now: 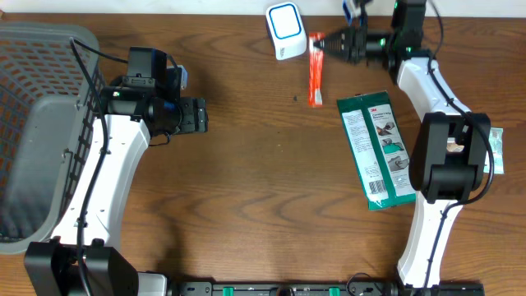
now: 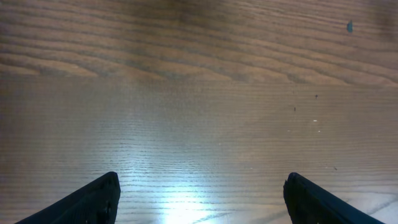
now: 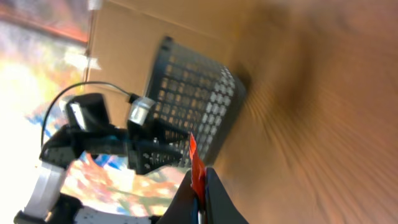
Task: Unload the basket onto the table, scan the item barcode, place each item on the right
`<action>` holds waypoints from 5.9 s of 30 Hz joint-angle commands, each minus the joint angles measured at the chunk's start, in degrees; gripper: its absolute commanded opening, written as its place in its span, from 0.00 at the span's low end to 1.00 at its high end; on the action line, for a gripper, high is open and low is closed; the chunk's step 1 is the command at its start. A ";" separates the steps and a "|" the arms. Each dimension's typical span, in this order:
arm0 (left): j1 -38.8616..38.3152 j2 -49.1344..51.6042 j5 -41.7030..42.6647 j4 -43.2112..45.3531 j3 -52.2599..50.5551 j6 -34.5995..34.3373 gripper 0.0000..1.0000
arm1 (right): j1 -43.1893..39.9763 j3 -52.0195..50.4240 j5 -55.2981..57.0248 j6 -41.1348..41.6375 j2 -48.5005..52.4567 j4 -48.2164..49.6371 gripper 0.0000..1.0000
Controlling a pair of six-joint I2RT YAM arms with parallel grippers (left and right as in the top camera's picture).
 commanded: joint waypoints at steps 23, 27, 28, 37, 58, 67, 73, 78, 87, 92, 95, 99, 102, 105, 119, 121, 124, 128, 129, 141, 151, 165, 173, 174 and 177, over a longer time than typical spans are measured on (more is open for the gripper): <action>0.35 -0.24 -0.59 0.02 0.79 -0.09 0.85 | -1.51 -7.63 88.78 -45.92 -22.43 -69.35 0.02; 0.35 -0.24 -0.59 0.02 0.79 -0.09 0.85 | -1.53 -12.96 88.80 -45.99 -22.43 -64.22 0.45; 0.35 -0.24 -0.59 0.02 0.79 -0.09 0.85 | -1.57 -14.08 88.80 -46.25 -22.43 -62.64 0.77; 0.35 -0.24 -0.59 0.02 0.79 -0.09 0.85 | -1.51 -14.45 88.78 -47.23 -22.45 -60.67 0.99; 0.35 -0.24 -0.59 0.02 0.79 -0.09 0.85 | -1.51 -14.47 88.76 -47.23 -22.43 -60.37 0.99; 0.35 -0.24 -0.59 0.02 0.79 -0.09 0.85 | -1.51 -14.47 88.76 -47.23 -22.43 -60.37 0.99; 0.35 -0.24 -0.59 0.02 0.79 -0.07 0.85 | -1.14 -14.51 88.76 -47.23 -21.81 -60.35 0.99; 0.35 -0.24 -0.59 0.02 0.79 -0.09 0.85 | -1.14 -14.53 88.76 -47.23 -23.96 -60.37 0.99; 0.35 -0.24 -0.59 0.02 0.79 -0.07 0.85 | -1.18 -14.51 88.76 -47.23 -41.68 -60.37 0.99; 0.35 -0.24 -0.59 0.02 0.79 -0.09 0.85 | -1.18 -14.51 88.76 -47.23 -53.11 -60.39 0.99; 0.35 -0.24 -0.59 0.02 0.79 -0.09 0.85 | -1.18 -14.51 88.76 -47.23 -58.53 -60.39 0.99; 0.35 -0.24 -0.59 0.02 0.79 -0.09 0.85 | -1.18 -14.51 88.76 -47.23 -64.89 -60.41 0.99; 0.35 -0.24 -0.59 0.02 0.79 -0.09 0.85 | -1.16 -14.51 88.76 -47.23 -68.59 -60.43 0.99; 0.35 -0.24 -0.59 0.02 0.79 -0.09 0.85 | -1.09 -14.53 88.76 -47.23 -71.58 -60.67 0.99; 0.35 -0.24 -0.59 0.02 0.79 -0.09 0.85 | -1.07 -14.53 88.83 -47.28 -89.44 -60.63 0.99; 0.35 -0.24 -0.59 0.02 0.79 -0.09 0.85 | -1.07 -14.53 90.03 -47.50 -91.54 -60.70 0.99; 0.35 -0.24 -0.59 0.02 0.79 -0.07 0.85 | -1.07 -14.84 90.49 -47.47 -94.60 -61.02 0.99; 0.35 -0.24 -0.59 0.02 0.79 -0.07 0.85 | -1.07 -17.88 90.05 -47.47 -99.32 -61.02 0.99; 0.35 -0.24 -0.59 0.02 0.79 -0.07 0.85 | -1.07 -19.43 90.05 -47.47 -100.85 -60.98 0.99; 0.35 -0.24 -0.59 0.02 0.79 -0.09 0.85 | -1.07 -50.99 85.22 -47.43 -120.02 -43.54 0.99; 0.35 -0.24 -0.59 0.02 0.79 -0.09 0.85 | -1.22 -76.98 76.70 -45.55 -130.88 -10.54 0.99; 0.35 -0.24 -0.59 0.02 0.79 -0.09 0.85 | -1.11 -101.33 77.90 -40.74 -131.21 28.41 0.99; 0.35 -0.24 -0.59 0.02 0.79 -0.09 0.85 | -1.07 -101.33 80.30 -39.82 -131.23 -0.50 0.99; 0.35 -0.24 -0.59 0.02 0.79 -0.09 0.85 | -1.05 -101.33 81.05 -38.40 -131.21 -0.59 0.99; 0.35 -0.24 -0.59 0.02 0.79 -0.09 0.85 | -0.83 -101.33 80.63 -38.42 -131.23 -0.37 0.99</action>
